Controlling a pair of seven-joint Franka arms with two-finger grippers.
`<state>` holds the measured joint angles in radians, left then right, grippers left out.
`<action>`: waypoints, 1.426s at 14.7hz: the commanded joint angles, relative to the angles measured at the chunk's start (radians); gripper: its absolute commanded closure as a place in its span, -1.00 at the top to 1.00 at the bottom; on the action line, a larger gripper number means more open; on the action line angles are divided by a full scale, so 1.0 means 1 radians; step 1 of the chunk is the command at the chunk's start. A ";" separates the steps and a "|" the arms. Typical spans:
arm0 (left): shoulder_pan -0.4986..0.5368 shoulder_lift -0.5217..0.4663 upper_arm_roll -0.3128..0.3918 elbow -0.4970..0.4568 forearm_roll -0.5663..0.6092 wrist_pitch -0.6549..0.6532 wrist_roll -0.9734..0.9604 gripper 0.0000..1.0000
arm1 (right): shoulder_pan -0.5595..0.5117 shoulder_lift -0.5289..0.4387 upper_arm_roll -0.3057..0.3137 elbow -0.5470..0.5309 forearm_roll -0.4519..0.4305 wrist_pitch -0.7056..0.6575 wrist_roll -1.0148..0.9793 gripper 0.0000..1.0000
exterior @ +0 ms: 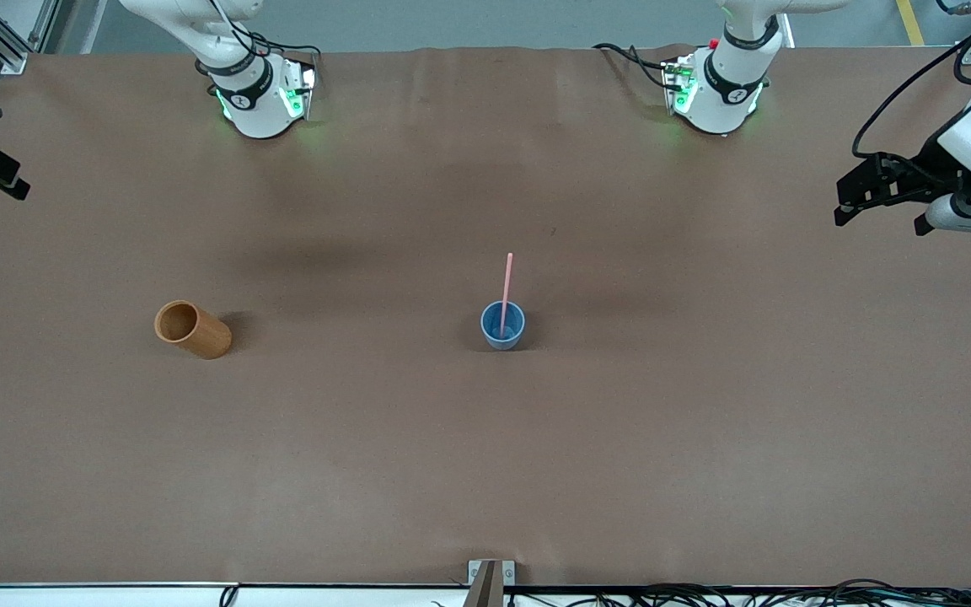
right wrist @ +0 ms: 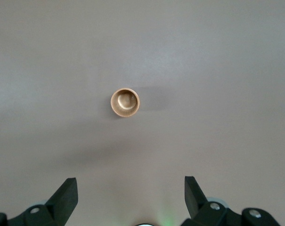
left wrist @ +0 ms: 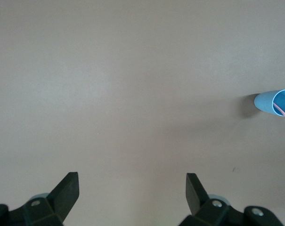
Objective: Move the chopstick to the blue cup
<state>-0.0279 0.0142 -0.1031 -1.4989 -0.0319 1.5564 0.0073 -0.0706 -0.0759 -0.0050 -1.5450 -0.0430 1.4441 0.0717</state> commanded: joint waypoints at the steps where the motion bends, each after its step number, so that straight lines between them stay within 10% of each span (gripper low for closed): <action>1: 0.006 -0.007 -0.001 -0.001 -0.003 0.004 0.011 1.00 | 0.008 -0.027 0.020 -0.035 0.014 0.025 -0.023 1.00; 21: 0.008 0.016 -0.001 0.025 0.000 0.002 0.011 1.00 | 0.031 0.102 0.016 0.040 0.077 0.099 -0.127 1.00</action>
<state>-0.0266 0.0214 -0.0993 -1.4955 -0.0319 1.5602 0.0076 -0.0250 0.0296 0.0114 -1.5010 0.0194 1.5349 -0.0421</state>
